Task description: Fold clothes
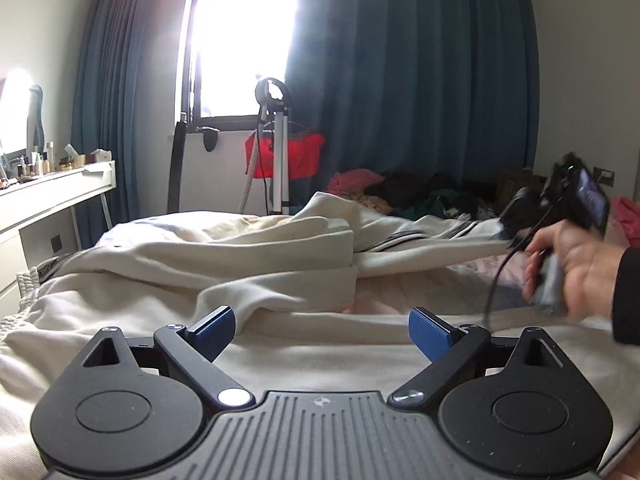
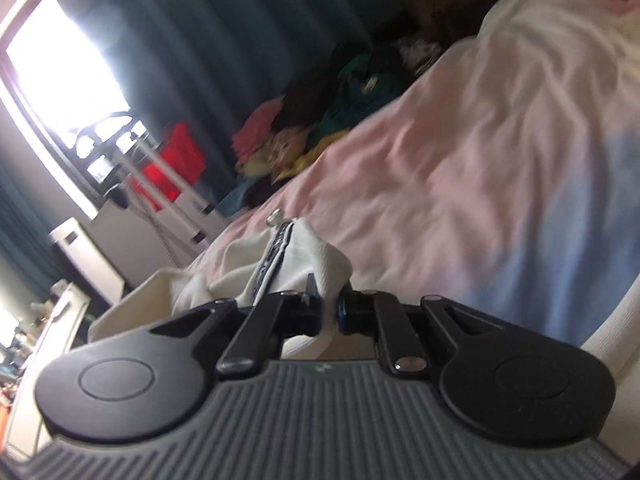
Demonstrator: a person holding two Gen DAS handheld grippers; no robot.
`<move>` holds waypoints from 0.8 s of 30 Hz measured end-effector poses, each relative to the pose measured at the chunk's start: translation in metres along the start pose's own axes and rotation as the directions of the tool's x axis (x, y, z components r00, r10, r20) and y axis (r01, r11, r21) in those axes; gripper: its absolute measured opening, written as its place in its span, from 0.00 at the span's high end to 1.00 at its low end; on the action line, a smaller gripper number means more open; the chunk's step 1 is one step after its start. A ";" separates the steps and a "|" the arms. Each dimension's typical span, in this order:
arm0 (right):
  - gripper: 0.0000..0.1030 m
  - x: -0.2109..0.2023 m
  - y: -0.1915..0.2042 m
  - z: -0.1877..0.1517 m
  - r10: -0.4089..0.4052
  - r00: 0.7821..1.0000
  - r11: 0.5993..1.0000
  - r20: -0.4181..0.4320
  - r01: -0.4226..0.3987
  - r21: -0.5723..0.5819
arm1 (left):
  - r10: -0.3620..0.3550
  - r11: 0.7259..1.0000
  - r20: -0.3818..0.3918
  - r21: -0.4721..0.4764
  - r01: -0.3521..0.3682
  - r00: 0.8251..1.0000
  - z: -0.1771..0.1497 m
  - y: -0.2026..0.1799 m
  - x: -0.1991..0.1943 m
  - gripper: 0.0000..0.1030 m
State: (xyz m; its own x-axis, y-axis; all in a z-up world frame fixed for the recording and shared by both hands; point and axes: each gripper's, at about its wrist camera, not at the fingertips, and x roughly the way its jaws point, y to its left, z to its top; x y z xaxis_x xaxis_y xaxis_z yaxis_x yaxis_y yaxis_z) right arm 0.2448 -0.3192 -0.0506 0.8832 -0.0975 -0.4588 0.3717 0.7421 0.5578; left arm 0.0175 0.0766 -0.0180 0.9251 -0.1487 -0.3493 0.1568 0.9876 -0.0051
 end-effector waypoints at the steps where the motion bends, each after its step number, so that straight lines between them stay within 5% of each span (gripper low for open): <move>1: 0.90 -0.005 -0.012 0.012 -0.030 0.999 1.000 0.030 0.030 -0.002 | -0.005 1.000 -0.005 0.001 0.005 1.000 -0.001 -0.002 0.000 0.08; 7: 0.91 -0.022 -0.062 0.098 -0.237 0.964 0.972 0.119 0.236 0.020 | -0.035 0.999 -0.026 0.005 0.035 0.999 -0.008 -0.010 0.008 0.08; 15: 0.92 -0.047 -0.026 0.191 -0.212 0.921 0.954 0.326 0.267 -0.135 | -0.069 0.997 -0.060 -0.029 0.068 0.996 -0.014 -0.013 0.021 0.08; 19: 0.91 -0.049 -0.058 0.192 -0.267 0.897 0.938 0.351 0.326 -0.118 | -0.087 0.996 -0.068 -0.038 0.085 0.994 -0.015 -0.016 0.023 0.08; 24: 0.91 -0.043 -0.153 0.137 -0.344 0.907 0.927 0.241 0.370 -0.068 | -0.098 0.995 -0.075 -0.012 0.097 0.992 -0.019 -0.024 0.021 0.08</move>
State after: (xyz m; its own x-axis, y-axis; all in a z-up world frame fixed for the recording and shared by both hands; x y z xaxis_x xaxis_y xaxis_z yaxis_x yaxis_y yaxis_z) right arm 0.1897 -0.5196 -0.0211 0.7423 -0.5040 -0.4416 0.6516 0.6964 0.3006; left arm 0.0262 0.0507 -0.0429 0.8766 -0.2406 -0.4167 0.2419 0.9690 -0.0507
